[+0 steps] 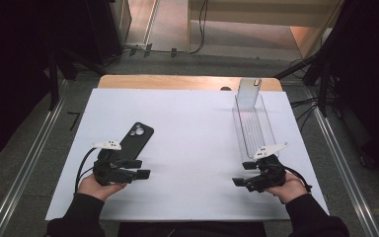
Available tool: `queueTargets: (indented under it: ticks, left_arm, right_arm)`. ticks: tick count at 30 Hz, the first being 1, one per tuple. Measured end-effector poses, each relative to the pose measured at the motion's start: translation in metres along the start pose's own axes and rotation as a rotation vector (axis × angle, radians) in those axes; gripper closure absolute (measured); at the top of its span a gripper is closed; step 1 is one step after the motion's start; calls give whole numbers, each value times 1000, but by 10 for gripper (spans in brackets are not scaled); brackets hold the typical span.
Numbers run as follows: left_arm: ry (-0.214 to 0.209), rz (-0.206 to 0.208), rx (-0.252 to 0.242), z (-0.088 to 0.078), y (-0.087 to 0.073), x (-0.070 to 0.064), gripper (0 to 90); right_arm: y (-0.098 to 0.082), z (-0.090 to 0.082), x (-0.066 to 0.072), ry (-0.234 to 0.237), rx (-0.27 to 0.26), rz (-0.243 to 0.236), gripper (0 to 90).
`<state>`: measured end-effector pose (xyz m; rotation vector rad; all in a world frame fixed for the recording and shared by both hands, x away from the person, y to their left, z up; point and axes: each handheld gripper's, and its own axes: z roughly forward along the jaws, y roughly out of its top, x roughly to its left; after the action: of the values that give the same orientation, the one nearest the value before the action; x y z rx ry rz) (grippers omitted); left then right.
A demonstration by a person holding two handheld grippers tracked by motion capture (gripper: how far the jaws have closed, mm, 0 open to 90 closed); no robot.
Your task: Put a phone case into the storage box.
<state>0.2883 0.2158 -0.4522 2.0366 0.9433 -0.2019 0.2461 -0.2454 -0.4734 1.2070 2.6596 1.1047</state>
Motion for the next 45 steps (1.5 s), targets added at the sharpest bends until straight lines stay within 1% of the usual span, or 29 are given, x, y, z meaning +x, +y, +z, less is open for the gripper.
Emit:
queueTargets:
  ticks: [1, 2, 4, 7, 10, 13, 14, 15, 17, 20, 23, 25, 26, 28, 29, 30, 32, 34, 36, 37, 39, 40, 41, 44, 45]
  left_arm:
    - [24, 8, 9, 0, 1, 0, 254]
    - [36, 23, 17, -1, 1, 0, 254]
    - [53, 36, 13, -2, 2, 2, 255]
    - [52, 19, 0, -3, 3, 8, 255]
    - [61, 9, -17, -6, 6, 15, 255]
    - [63, -11, -42, -9, 9, 21, 254]
    - [61, -25, -38, -9, 9, 23, 254]
    - [61, -29, -33, -10, 10, 24, 253]
    - [74, -16, -42, -10, 13, 25, 252]
    - [96, -10, -65, -11, 17, 30, 252]
    - [120, 5, -73, -10, 22, 33, 254]
    - [132, 12, -76, -9, 24, 34, 252]
    - [146, 12, -74, -8, 26, 34, 252]
    - [143, 2, -69, -8, 31, 37, 252]
    - [146, 6, -73, -7, 33, 38, 252]
    - [159, 22, -74, -7, 36, 39, 252]
    - [185, 33, -67, -6, 41, 42, 250]
    - [207, 35, -54, -3, 46, 46, 171]
    - [218, 43, -56, -1, 50, 49, 99]
    - [217, 45, -62, 0, 52, 51, 0]
    - [182, 10, -58, 1, 55, 57, 0]
    - [193, 8, -65, 1, 56, 58, 0]
    - [211, 11, -59, 2, 57, 60, 0]
    - [244, 30, -44, 5, 62, 64, 0]
    - [256, 35, -48, 6, 63, 66, 0]
  right_arm:
    - [0, 0, 0, 1, -1, -3, 220]
    - [0, 1, 0, 2, 1, -2, 220]
    - [0, 1, 0, 4, -1, -6, 220]
    - [1, 2, 1, 8, 0, -10, 220]
    - [1, 2, 0, 8, 1, -10, 220]
    - [1, 2, 1, 7, 4, -8, 220]
    - [1, 2, 1, 7, 5, -8, 220]
    - [1, 2, 0, 7, 5, -8, 220]
    - [1, 2, 0, 7, 6, -8, 220]
    - [1, 3, 0, 7, 6, -8, 220]
    - [1, 3, 0, 6, 5, -10, 220]
    - [1, 3, 0, 6, 6, -9, 220]
    - [1, 3, 0, 6, 5, -10, 220]
    - [1, 3, 0, 6, 5, -12, 220]
    - [1, 3, 0, 5, 5, -13, 220]
    - [1, 3, 0, 5, 5, -14, 220]
    - [1, 3, 1, 4, 7, -12, 220]
    - [1, 3, 1, 4, 7, -11, 220]
    - [1, 3, 1, 4, 6, -7, 220]
    - [1, 3, 0, 3, 6, -8, 220]
    - [1, 3, 0, 4, 6, -9, 219]
    - [1, 3, 0, 4, 6, -9, 220]
    - [1, 3, 0, 4, 6, -9, 219]
    - [1, 3, 0, 5, 6, -13, 220]
    - [1, 4, 0, 4, 6, -14, 220]
